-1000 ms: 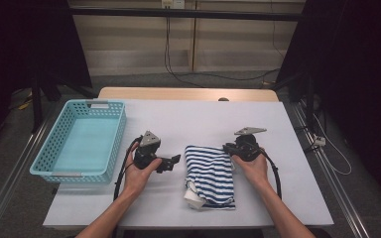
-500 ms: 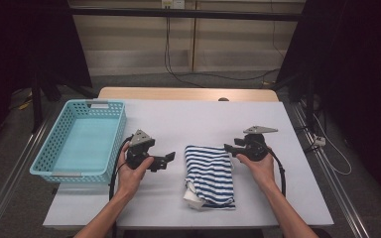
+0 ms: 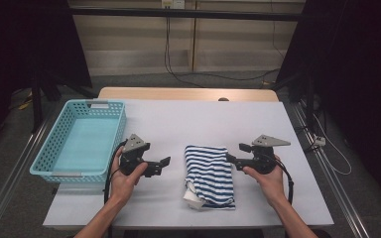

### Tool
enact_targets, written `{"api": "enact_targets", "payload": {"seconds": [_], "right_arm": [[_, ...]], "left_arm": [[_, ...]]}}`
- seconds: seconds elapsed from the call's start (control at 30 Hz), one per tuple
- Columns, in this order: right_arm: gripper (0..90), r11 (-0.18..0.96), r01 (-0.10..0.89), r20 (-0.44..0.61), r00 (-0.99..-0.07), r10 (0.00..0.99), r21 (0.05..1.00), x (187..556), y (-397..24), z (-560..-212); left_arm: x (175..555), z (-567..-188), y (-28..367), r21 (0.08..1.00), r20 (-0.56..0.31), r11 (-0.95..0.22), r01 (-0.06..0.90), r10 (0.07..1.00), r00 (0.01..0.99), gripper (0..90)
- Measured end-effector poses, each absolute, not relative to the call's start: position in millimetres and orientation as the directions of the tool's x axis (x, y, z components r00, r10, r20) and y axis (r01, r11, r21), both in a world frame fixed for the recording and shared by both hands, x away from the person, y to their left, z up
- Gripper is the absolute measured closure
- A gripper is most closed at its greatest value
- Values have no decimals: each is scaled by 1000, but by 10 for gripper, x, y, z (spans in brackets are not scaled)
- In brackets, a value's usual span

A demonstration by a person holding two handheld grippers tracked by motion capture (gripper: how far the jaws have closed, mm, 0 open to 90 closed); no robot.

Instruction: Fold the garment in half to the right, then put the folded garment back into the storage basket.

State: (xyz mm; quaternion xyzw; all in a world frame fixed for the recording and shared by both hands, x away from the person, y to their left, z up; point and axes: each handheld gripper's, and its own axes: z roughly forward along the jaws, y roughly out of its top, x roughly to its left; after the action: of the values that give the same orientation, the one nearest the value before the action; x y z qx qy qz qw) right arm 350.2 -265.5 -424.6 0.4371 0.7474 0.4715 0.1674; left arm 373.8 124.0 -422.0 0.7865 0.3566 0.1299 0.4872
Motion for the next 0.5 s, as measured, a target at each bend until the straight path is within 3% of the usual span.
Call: {"api": "enact_targets", "payload": {"seconds": [0.2, 0.5], "right_arm": [[226, 171, 501, 186, -584, 790, 848, 3401, -2643, -4214], [220, 201, 457, 130, -595, 793, 867, 3194, -2648, -4151]], "left_arm": [[3732, -4237, 1228, 860, -153, -263, 438, 686, 711, 55], [3755, -4261, 1258, 856, -146, -278, 435, 678, 720, 56]]}}
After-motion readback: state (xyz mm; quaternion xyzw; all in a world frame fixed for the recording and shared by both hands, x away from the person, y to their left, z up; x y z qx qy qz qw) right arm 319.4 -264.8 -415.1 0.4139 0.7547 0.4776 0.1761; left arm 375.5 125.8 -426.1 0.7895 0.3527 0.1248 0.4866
